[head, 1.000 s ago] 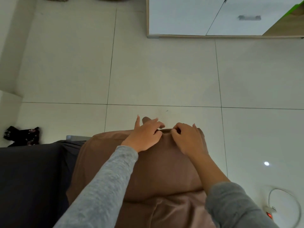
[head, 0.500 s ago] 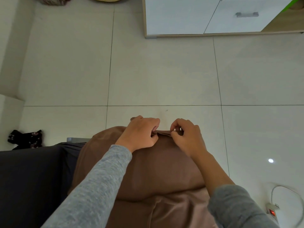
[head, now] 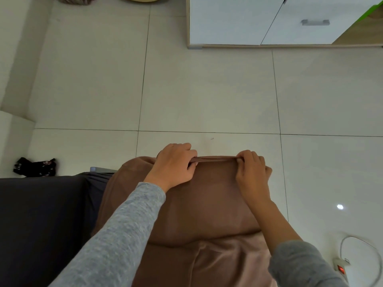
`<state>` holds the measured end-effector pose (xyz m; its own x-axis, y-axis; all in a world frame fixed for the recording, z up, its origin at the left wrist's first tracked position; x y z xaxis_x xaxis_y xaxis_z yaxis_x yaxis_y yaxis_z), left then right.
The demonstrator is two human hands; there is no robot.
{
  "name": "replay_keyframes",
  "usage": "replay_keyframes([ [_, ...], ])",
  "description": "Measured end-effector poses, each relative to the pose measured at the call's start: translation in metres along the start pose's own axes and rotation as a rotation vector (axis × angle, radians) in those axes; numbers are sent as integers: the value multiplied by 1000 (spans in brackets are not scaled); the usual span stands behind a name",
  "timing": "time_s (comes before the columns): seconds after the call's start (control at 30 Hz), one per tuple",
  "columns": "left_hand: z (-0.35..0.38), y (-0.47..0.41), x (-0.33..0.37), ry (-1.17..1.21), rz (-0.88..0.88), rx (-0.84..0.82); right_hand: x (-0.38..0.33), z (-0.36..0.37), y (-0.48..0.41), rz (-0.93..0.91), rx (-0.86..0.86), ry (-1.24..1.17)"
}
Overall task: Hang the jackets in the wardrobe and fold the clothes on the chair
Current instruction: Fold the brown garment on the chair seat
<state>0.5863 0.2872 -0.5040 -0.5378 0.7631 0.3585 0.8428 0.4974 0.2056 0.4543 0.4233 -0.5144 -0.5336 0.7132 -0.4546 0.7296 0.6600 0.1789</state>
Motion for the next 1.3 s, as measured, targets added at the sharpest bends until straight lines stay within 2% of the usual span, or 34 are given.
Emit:
replay_keyframes([
  [0.17, -6, 3, 1, -36, -25, -2, 5, -4, -1, -28, 22, -116],
  [0.3, -6, 11, -10, -10, -55, -3, 31, -10, -4, 64, 93, -244],
  [0.4, -6, 14, -12, 41, -39, -16, 33, -9, 1, -14, 15, -272],
  [0.53, -5, 11, -7, 95, 3, -31, 27, -7, 5, -28, -72, -344],
  [0.7, -3, 9, -7, 237, -27, -78, 8, 1, 6, -185, -146, -100],
  [0.83, -4, 6, -9, 293, -40, -38, -6, 6, 0, -219, -172, -216],
  [0.93, -1, 3, -5, 341, -36, -47, -7, 11, -5, -159, -195, -330],
  [1.03, -1, 3, 0, 267, 6, -81, -4, 11, -4, -91, -179, -365],
  [1.17, -7, 5, -4, 14, 94, -108, -6, 8, -9, -142, -253, -268],
  [1.3, -2, 4, -14, -108, 53, -135, 15, 8, -22, -63, -234, -238],
])
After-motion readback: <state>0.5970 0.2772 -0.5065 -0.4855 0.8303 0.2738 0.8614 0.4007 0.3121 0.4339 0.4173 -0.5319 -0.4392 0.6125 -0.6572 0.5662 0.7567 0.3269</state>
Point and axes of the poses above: each hand's wrist, its own y-axis away from the middle knuckle, its own z-axis out of the palm, x = y × z, the point moved 7 cm from there along -y, towards the middle knuckle, and after that the axes turned 2 degrees about x, right-handed, at the moved point
